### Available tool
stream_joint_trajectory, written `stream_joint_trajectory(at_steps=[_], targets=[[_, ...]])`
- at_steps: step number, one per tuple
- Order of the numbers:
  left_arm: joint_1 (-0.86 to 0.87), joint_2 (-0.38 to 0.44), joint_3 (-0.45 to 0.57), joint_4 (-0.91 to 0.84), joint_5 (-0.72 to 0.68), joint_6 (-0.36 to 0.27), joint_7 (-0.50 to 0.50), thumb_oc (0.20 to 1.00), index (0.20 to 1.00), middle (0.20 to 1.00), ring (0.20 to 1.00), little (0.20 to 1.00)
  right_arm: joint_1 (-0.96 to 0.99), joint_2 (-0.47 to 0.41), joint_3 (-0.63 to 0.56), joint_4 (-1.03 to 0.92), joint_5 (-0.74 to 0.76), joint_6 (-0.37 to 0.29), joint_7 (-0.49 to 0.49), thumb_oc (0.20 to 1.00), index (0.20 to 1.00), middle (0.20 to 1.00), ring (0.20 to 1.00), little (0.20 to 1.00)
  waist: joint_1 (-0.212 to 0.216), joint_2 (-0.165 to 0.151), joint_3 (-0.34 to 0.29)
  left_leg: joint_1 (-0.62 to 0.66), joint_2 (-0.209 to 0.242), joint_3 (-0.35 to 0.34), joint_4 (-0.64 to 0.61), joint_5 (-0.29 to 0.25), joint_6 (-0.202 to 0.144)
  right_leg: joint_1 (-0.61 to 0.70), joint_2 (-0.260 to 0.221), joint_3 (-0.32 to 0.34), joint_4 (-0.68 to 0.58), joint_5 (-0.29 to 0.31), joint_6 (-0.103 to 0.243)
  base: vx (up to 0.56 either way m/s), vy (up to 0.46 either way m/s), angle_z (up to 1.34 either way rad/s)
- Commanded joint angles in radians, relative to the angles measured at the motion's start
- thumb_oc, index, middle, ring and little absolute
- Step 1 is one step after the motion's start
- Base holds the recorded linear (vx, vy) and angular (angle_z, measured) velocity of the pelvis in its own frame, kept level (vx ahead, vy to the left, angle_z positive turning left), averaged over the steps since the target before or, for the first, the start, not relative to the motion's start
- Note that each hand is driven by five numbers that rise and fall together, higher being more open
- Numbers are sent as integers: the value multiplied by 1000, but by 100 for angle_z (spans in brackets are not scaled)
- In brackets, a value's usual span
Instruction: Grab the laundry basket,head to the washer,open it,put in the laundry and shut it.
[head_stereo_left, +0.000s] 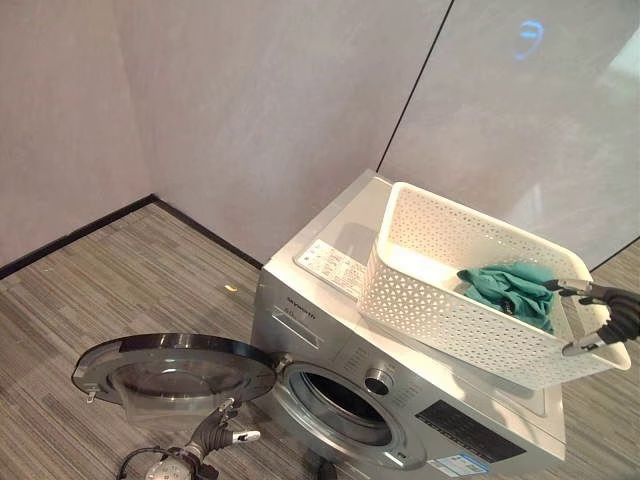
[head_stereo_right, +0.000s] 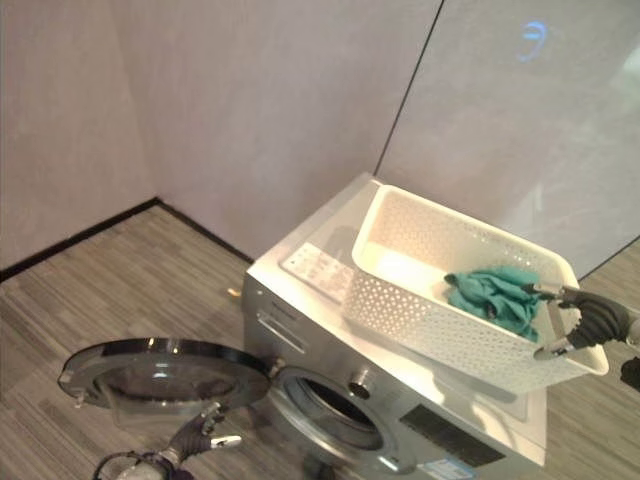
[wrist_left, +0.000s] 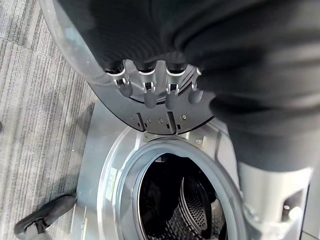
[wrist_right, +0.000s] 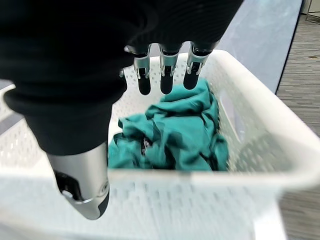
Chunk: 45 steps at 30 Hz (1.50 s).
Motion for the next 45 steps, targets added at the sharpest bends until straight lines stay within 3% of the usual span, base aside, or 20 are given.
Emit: stream_joint_trajectory(at_steps=[1,6,12,38,45], targets=[[-82,-50,-29,-25,-38,-37,3,1000,1000,1000,1000,1000,-193,-33,-41,142,3,-13,-60,1000,1000,1000,1000,1000,68,89,63,84,108,48,12,-77,-64,48,13,-36,12,179,52,0,0,0],[-111,-60,-75,-1,-33,-40,15,1000,1000,1000,1000,1000,-418,-36,80,294,74,-26,-115,1000,1000,1000,1000,1000,80,80,61,91,110,52,12,-75,-65,47,17,-28,16,182,49,2,-12,-2],[-128,-62,-90,-7,-41,-35,14,1000,1000,1000,1000,1000,-506,-50,194,326,83,-14,-98,1000,1000,1000,1000,1000,81,73,62,92,117,49,13,-74,-67,49,22,-36,23,173,43,0,0,0],[-91,-31,-59,-50,-64,-31,9,1000,1000,1000,1000,1000,-443,-19,291,231,34,2,-42,1000,1000,1000,1000,1000,99,72,112,56,133,21,12,-66,-79,34,31,-65,20,143,31,10,-7,3],[-81,8,-47,-101,-86,-28,1,1000,1000,1000,1000,1000,-395,-52,365,227,-97,19,24,1000,1000,1000,1000,1000,111,70,154,17,138,4,16,-54,-82,8,34,-75,20,142,30,-20,-24,9]])
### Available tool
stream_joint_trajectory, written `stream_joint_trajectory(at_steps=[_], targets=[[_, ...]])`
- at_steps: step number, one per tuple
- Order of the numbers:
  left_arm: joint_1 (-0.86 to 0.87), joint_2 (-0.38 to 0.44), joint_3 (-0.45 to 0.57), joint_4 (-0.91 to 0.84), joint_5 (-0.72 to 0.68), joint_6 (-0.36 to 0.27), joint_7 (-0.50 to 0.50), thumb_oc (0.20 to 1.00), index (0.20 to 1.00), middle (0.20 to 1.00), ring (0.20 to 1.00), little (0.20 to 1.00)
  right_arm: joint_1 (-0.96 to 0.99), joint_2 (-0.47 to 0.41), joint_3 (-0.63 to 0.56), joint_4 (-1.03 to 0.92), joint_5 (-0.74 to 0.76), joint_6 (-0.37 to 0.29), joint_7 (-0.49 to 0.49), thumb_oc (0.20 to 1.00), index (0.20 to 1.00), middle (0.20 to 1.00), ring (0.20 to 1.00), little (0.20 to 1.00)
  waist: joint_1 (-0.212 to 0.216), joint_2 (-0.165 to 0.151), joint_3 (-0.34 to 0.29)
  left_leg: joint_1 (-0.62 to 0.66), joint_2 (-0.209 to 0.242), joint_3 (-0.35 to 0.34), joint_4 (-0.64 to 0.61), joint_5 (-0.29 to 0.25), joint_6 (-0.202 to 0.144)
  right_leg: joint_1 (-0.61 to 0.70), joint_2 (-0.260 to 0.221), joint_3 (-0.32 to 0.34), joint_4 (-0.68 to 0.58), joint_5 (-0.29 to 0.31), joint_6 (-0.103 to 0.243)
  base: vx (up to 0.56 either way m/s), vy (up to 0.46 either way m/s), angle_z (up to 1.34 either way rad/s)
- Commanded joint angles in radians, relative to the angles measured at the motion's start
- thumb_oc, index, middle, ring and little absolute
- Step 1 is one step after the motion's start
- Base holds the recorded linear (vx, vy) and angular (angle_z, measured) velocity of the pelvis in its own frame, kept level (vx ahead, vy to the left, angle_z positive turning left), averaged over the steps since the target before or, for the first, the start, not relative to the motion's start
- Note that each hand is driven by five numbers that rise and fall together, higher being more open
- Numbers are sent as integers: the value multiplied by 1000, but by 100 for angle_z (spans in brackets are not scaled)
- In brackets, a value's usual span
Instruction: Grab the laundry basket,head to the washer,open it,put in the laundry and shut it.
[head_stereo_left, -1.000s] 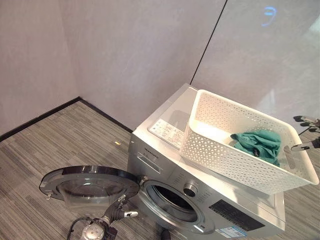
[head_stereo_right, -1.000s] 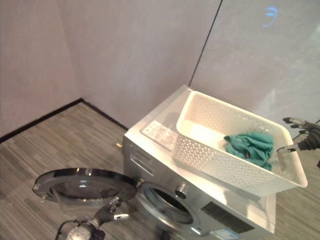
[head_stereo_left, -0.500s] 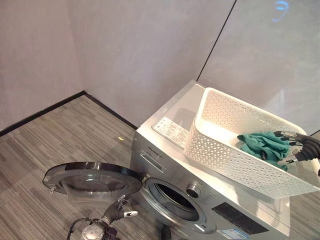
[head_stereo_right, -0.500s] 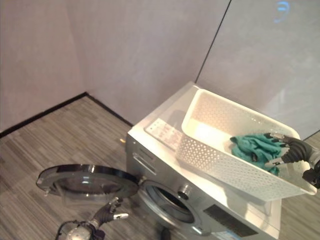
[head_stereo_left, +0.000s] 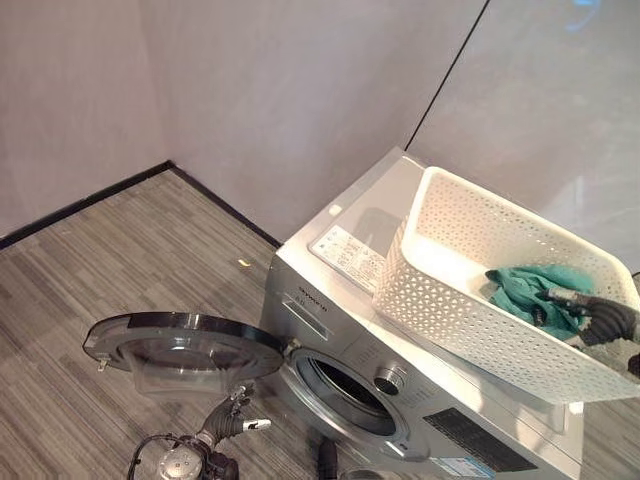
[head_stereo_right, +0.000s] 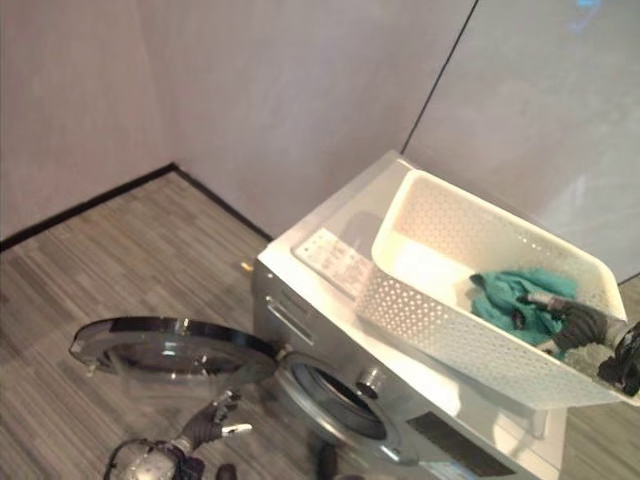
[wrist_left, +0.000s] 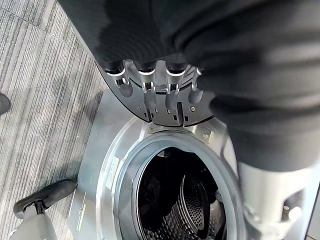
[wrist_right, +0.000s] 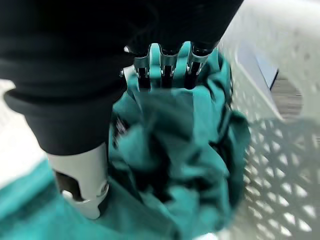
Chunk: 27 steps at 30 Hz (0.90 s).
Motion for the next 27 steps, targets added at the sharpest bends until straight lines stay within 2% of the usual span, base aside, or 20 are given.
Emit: stream_joint_trajectory(at_steps=[1,5,10,12,14,16,17,22,27], targets=[[-53,8,-19,-76,-52,-31,-1,1000,1000,1000,1000,1000,-117,-74,-1,68,-48,-2,22,1000,1000,1000,1000,1000,78,69,82,49,116,50,18,-72,-61,18,13,-24,23,149,48,-107,-35,-1],[-65,35,-13,-105,-72,-45,15,1000,1000,1000,1000,1000,-180,-57,121,64,-97,3,45,1000,1000,1000,1000,1000,100,82,136,-8,112,31,20,-51,-60,-27,6,-30,28,154,46,-99,-19,3],[-95,62,-10,-142,-95,-56,42,1000,1000,1000,1000,1000,-363,11,398,105,-199,21,85,1000,1000,1000,1000,1000,129,107,199,-96,99,2,19,-17,-62,-89,-4,-55,37,157,40,-109,-18,19],[-96,64,-4,-145,-93,-55,46,1000,1000,1000,1000,1000,-400,28,454,112,-218,22,96,1000,1000,1000,1000,1000,126,107,204,-110,96,-3,19,-14,-62,-98,-5,-60,39,157,39,-47,-35,21],[-115,75,-14,-158,-82,-57,54,1000,1000,1000,1000,1000,-473,92,578,121,-255,37,124,1000,1000,1000,1000,1000,143,108,239,-155,95,-18,22,2,-64,-120,-5,-75,35,158,34,-94,-61,26],[-127,73,-19,-150,-78,-57,57,1000,1000,1000,1000,1000,-496,109,604,112,-242,40,128,1000,1000,1000,1000,1000,145,104,243,-162,97,-21,21,4,-66,-124,-3,-78,31,160,34,-35,-47,11],[-130,70,-23,-145,-72,-57,58,1000,1000,1000,1000,1000,-492,113,604,94,-220,41,134,200,200,200,200,200,144,101,243,-163,97,-22,21,4,-66,-123,0,-78,29,160,34,-10,-40,15],[-145,70,-23,-137,-63,-55,60,1000,1000,1000,1000,1000,-524,126,586,59,-151,44,90,200,200,200,200,200,143,84,233,-152,102,-21,20,-2,-65,-113,6,-74,21,158,34,-6,-16,7],[-126,89,1,-142,-53,-47,49,1000,1000,1000,1000,1000,-493,134,492,-12,-90,33,44,200,200,200,200,200,135,57,202,-110,114,-11,21,-21,-61,-83,15,-63,23,152,33,35,-36,-3]])
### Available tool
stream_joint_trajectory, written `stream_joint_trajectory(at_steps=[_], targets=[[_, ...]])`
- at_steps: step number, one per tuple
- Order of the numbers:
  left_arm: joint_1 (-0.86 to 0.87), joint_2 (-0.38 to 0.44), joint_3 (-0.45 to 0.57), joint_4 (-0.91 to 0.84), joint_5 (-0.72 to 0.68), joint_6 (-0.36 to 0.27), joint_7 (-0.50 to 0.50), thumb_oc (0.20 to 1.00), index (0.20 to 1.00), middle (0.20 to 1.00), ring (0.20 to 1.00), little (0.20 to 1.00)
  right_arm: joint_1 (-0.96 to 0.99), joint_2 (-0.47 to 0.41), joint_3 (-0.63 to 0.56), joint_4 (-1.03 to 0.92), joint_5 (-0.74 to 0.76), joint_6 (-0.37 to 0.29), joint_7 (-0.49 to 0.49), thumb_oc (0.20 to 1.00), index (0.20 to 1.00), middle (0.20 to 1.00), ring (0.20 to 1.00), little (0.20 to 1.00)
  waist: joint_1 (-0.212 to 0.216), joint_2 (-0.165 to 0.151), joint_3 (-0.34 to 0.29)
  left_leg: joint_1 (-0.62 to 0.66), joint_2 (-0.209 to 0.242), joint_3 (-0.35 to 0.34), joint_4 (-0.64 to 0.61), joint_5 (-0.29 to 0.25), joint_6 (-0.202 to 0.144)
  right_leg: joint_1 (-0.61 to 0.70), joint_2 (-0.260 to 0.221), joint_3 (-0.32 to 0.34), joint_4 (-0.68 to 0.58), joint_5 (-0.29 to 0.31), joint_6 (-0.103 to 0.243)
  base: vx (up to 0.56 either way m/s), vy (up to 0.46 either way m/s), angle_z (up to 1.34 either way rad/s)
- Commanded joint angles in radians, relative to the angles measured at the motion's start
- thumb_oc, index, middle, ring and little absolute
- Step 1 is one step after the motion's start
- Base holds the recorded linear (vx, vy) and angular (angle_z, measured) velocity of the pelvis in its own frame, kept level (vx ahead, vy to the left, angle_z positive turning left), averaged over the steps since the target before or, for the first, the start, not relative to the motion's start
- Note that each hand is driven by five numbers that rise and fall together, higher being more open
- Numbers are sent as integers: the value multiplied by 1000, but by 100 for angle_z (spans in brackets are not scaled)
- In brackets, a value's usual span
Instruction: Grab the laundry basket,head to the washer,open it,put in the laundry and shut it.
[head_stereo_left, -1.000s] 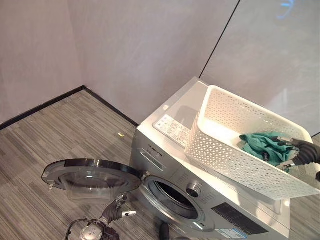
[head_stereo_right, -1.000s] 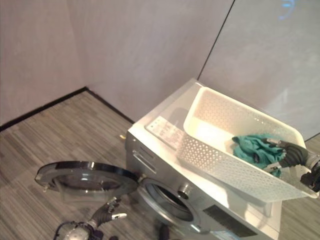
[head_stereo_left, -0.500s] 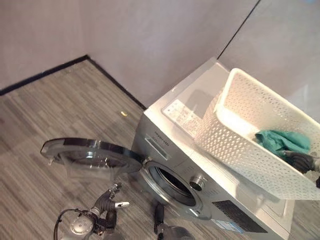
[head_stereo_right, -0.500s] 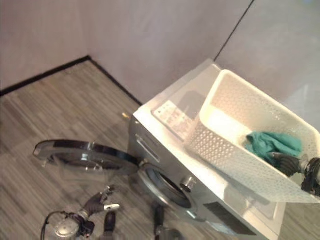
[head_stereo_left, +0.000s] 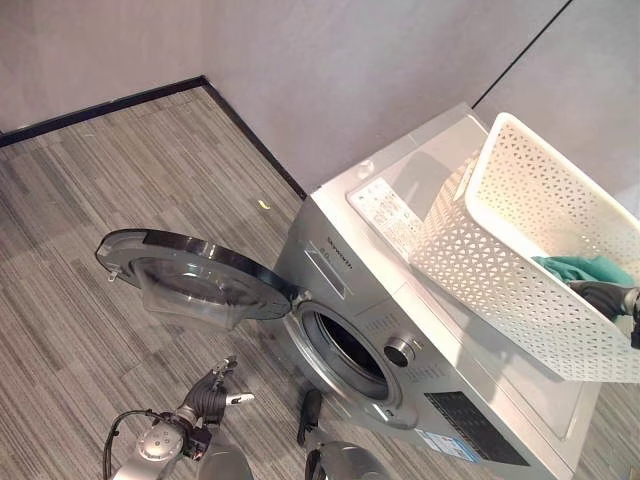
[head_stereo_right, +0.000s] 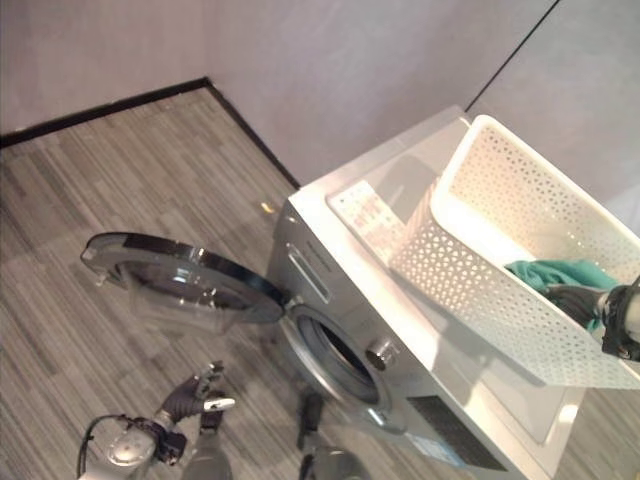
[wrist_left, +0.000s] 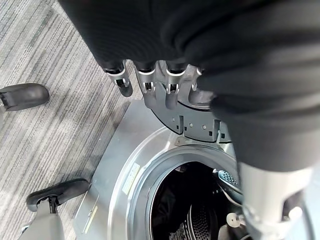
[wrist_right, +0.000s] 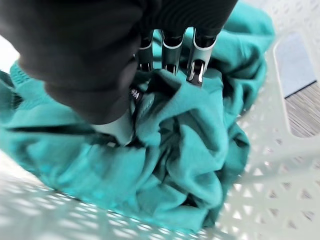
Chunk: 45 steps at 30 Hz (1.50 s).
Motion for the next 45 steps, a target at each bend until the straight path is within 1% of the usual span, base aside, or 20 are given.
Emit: stream_joint_trajectory(at_steps=[1,5,10,12,14,15,18,19,21,22,23,24,25,27,31,32,34,36,40,45], targets=[[-82,-22,-4,-64,17,-37,0,1000,1000,1000,1000,1000,-36,183,109,-88,107,-34,-53,200,200,200,200,200,61,78,108,123,52,44,20,-86,-15,94,-37,16,21,105,30,70,-26,-2],[-52,-12,31,-64,25,-33,-14,1000,1000,1000,1000,1000,48,169,-12,-206,185,-43,-55,200,200,200,200,200,49,54,55,178,64,65,21,-108,-14,133,-29,33,18,102,32,62,-28,-5],[-30,-13,42,-56,33,-32,-26,1000,1000,1000,1000,1000,135,163,-147,-252,255,-43,-73,200,200,200,200,200,42,44,11,220,68,82,18,-122,-12,157,-26,46,18,102,35,50,6,-9],[-23,-29,43,-33,39,-34,-31,1000,1000,1000,1000,1000,162,148,-281,-242,314,-75,-133,200,200,200,200,200,33,42,-23,248,67,92,15,-131,-12,177,-27,52,20,100,37,52,39,-9],[-20,-44,45,-22,38,-35,-32,1000,1000,1000,1000,1000,160,143,-378,-199,317,-92,-186,200,200,200,200,200,25,44,-46,260,65,95,13,-137,-11,184,-29,53,23,99,40,21,53,-7],[-23,-58,43,-5,32,-36,-28,1000,1000,1000,1000,1000,143,130,-469,-174,317,-99,-241,200,200,200,200,200,17,47,-64,271,63,99,14,-142,-8,191,-31,58,31,97,40,6,72,-4],[-33,-75,31,13,29,-35,-26,1000,1000,1000,1000,1000,116,131,-529,-132,312,-108,-292,200,200,200,200,200,14,50,-83,284,59,101,15,-149,-5,201,-32,60,36,94,40,9,48,0],[-40,-89,22,27,26,-32,-18,1000,1000,1000,1000,1000,66,136,-589,-69,296,-111,-368,200,200,200,200,200,12,52,-100,297,57,103,14,-157,-2,211,-34,62,38,92,41,16,51,7],[-42,-90,22,28,26,-33,-18,1000,1000,1000,1000,1000,58,135,-583,-67,295,-112,-370,200,200,200,200,200,12,53,-97,300,57,104,15,-158,-2,213,-34,62,38,91,41,8,35,6],[-55,-97,5,44,24,-30,-12,1000,1000,1000,1000,1000,-39,141,-568,-16,292,-119,-430,200,200,200,200,200,19,56,-105,312,56,106,15,-164,1,222,-36,63,40,90,40,9,34,3],[-55,-97,5,44,24,-30,-12,1000,1000,1000,1000,1000,-39,141,-568,-16,292,-119,-430,200,200,200,200,200,19,56,-105,312,56,106,15,-164,1,222,-36,63,40,90,40,7,72,-2],[-80,-99,-13,61,21,-18,6,1000,1000,1000,1000,1000,-228,152,-518,41,273,-109,-522,200,200,200,200,200,27,59,-115,319,53,100,18,-170,5,231,-39,64,48,87,37,-3,38,-2],[-80,-101,-9,62,21,-18,6,1000,1000,1000,1000,1000,-245,152,-502,45,273,-108,-523,200,200,200,200,200,24,60,-114,320,53,101,18,-171,5,231,-39,65,48,86,37,6,53,-8],[-103,-95,-34,70,21,-10,23,1000,1000,1000,1000,1000,-450,157,-436,112,234,-101,-623,200,200,200,200,200,38,56,-125,330,51,93,19,-177,10,244,-41,65,50,83,34,-2,40,-12],[-117,-84,-49,73,19,-6,37,1000,1000,1000,1000,1000,-718,176,-295,213,220,-95,-709,200,200,200,200,200,44,51,-132,334,49,86,20,-179,13,250,-42,63,52,83,33,-6,32,-11],[-128,-83,-59,81,17,-2,47,1000,1000,1000,1000,1000,-891,199,-205,285,232,-105,-766,200,200,200,200,200,41,51,-133,331,44,84,23,-171,15,247,-46,63,54,92,33,3,41,6],[-128,-90,-55,82,17,-2,47,1000,1000,1000,1000,1000,-922,200,-176,296,234,-107,-767,200,200,200,200,200,37,57,-132,331,43,84,23,-172,15,247,-46,64,55,91,33,-14,28,8],[-153,-84,-70,90,19,-4,65,1000,1000,1000,1000,1000,-1094,212,-107,378,211,-105,-847,200,200,200,200,200,37,52,-140,335,40,81,21,-175,18,247,-48,66,58,97,37,9,65,7],[-169,-91,-81,95,26,-5,71,1000,1000,1000,1000,1000,-1156,199,-82,394,175,-105,-894,200,200,200,200,200,33,50,-140,338,33,82,24,-181,24,247,-53,70,62,104,43,2,67,1],[-187,-102,-98,92,37,-12,72,1000,1000,1000,1000,1000,-1093,167,-149,315,123,-110,-939,200,200,200,200,200,20,54,-134,338,18,84,40,-197,39,241,-67,83,74,118,55,-18,95,-1]])
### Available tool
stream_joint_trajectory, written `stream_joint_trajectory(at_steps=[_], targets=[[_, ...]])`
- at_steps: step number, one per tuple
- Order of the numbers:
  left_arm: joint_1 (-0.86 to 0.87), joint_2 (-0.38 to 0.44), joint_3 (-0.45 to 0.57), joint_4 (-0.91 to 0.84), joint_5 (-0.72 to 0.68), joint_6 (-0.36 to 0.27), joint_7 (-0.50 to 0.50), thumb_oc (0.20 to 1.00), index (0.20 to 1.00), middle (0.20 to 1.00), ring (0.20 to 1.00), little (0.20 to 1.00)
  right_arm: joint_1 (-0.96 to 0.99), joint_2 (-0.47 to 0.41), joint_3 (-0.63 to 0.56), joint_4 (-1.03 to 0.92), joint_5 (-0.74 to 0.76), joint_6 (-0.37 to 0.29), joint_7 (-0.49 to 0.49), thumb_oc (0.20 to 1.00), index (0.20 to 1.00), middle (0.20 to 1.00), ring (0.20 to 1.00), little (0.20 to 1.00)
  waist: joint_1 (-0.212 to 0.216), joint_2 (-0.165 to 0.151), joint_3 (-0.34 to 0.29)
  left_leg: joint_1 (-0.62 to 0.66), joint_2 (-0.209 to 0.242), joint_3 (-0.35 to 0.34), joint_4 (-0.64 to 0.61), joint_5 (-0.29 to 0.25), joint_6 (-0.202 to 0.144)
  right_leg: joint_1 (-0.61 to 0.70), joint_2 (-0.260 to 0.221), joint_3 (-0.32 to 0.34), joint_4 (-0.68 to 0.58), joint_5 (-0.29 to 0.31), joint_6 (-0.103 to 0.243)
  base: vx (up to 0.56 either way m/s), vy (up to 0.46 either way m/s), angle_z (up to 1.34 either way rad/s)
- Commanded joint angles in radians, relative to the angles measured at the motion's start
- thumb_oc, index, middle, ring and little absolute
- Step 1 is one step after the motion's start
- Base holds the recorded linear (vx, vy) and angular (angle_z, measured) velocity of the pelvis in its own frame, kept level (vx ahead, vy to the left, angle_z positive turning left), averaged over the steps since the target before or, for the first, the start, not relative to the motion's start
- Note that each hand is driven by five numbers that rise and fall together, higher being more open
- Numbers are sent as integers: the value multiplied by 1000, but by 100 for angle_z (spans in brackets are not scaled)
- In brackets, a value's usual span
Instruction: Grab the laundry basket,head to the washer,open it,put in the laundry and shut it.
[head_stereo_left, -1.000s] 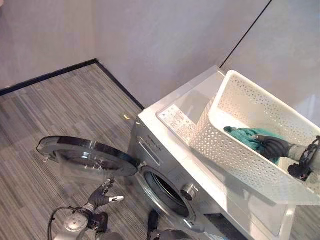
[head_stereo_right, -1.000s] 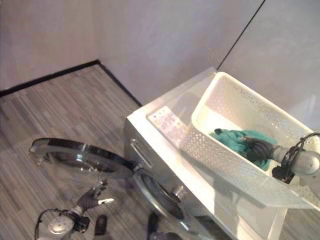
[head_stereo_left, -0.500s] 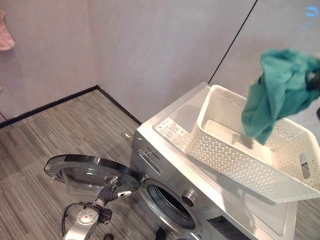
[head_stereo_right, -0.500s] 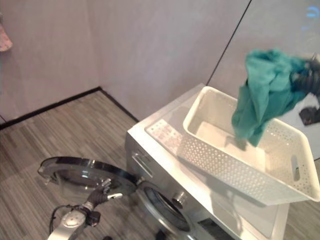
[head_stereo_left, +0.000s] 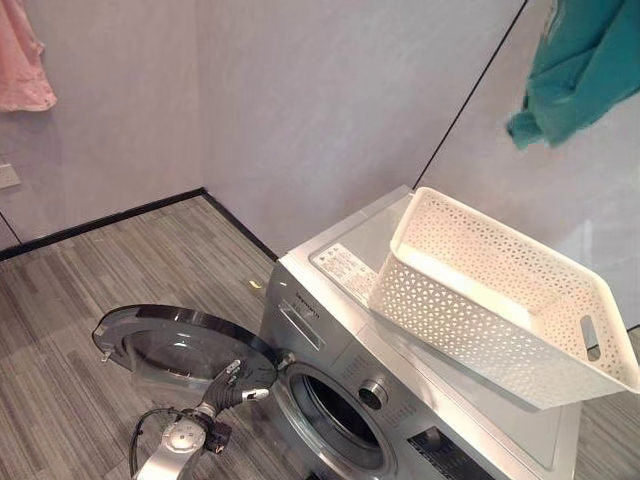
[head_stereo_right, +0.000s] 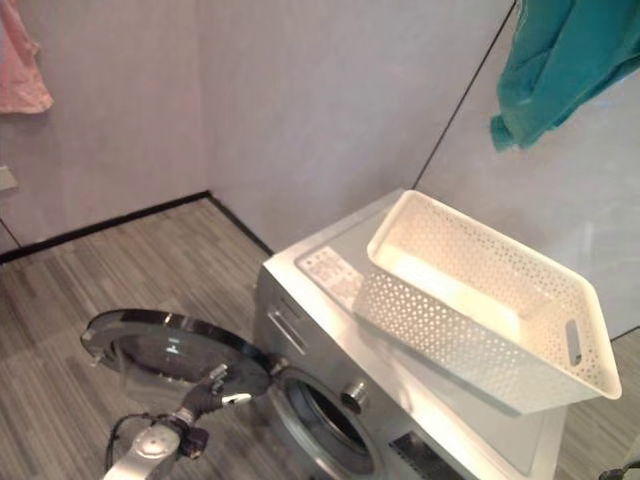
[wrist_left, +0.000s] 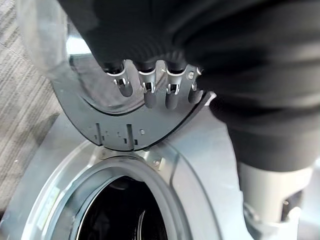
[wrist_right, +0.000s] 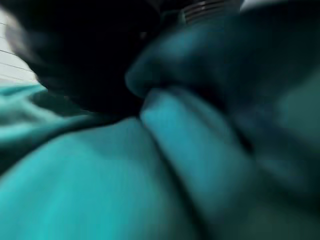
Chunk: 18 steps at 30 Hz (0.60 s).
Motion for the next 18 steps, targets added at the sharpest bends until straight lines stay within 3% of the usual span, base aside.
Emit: stream_joint_trajectory(at_steps=[1,3,7,9,12,15,16,18], targets=[[-99,3,-53,-8,48,-52,6,1000,1000,1000,1000,1000,7,-95,-146,-76,-83,-18,-98,200,200,200,200,200,13,60,23,60,-2,13,39,-157,86,-13,-75,51,73,-21,96,-52,150,-3],[-103,1,-55,-5,54,-53,7,1000,1000,1000,1000,1000,83,-80,-215,-135,-121,-9,-116,200,200,200,200,200,10,60,29,62,-10,21,40,-159,94,-24,-80,67,77,-4,102,-85,127,-12],[-122,-2,-50,0,66,-59,25,1000,1000,1000,1000,1000,239,27,-360,-334,-275,14,-171,200,200,200,200,200,0,84,68,61,-34,72,53,-165,121,-88,-97,114,109,89,126,-159,100,-57],[-137,13,-33,4,70,-57,42,1000,1000,1000,1000,1000,306,98,-412,-438,-340,21,-171,200,200,200,200,200,18,118,94,42,-21,110,76,-175,138,-88,-94,51,190,24,109,-293,131,-106],[-136,21,3,11,72,-54,53,1000,1000,1000,1000,1000,384,200,-462,-554,-407,24,-143,200,200,200,200,200,44,139,92,-5,-17,178,106,-148,153,-42,-119,-89,384,-91,71,-290,136,-79],[-119,22,21,13,73,-54,54,1000,1000,1000,1000,1000,395,233,-469,-583,-431,23,-138,200,200,200,200,200,63,123,67,-37,-34,210,126,-138,166,4,-118,-102,421,-104,70,-211,50,-34],[-102,13,37,19,67,-55,61,1000,1000,1000,1000,1000,360,235,-459,-584,-460,25,-154,200,200,200,200,200,88,100,41,-53,-52,241,138,-141,173,61,-113,-100,404,-99,79,-179,23,-60],[-96,8,44,24,61,-59,67,1000,1000,1000,1000,1000,315,219,-442,-560,-473,28,-172,200,200,200,200,200,113,86,27,-67,-62,262,144,-138,174,93,-112,-94,374,-88,86,-158,-19,-82]])
